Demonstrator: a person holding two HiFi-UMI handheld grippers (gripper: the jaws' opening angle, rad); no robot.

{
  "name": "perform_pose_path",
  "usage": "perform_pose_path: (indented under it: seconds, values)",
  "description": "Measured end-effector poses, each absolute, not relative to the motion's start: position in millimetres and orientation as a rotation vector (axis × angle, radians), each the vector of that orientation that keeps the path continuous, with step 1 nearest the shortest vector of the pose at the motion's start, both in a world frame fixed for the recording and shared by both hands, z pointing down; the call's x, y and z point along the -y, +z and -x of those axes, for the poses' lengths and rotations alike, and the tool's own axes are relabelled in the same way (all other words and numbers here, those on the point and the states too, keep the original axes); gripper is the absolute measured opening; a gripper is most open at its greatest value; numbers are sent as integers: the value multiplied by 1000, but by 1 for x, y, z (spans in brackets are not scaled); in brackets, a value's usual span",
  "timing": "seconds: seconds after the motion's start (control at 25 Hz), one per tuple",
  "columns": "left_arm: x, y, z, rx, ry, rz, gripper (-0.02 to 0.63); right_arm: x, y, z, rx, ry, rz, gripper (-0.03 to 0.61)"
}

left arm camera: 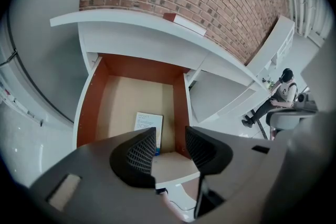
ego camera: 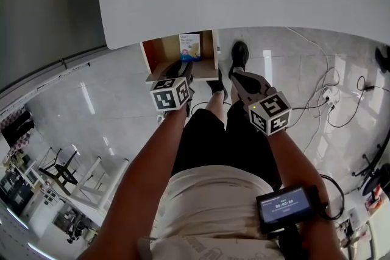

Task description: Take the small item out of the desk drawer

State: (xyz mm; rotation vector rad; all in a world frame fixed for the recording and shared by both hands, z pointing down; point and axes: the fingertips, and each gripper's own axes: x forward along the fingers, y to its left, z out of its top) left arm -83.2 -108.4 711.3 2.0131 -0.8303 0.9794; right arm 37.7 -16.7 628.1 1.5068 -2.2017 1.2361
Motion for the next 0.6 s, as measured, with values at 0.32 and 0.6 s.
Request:
perform_pose_path:
  seconds: [0.32,0.6]
  values:
    - [113,735,70,850,1048,-1996,338,13,646,-49,2194,1268,-1511,6]
    - [119,751,64,833,1124,-1998,388,18,655,-60,2185,1281,-1532,6]
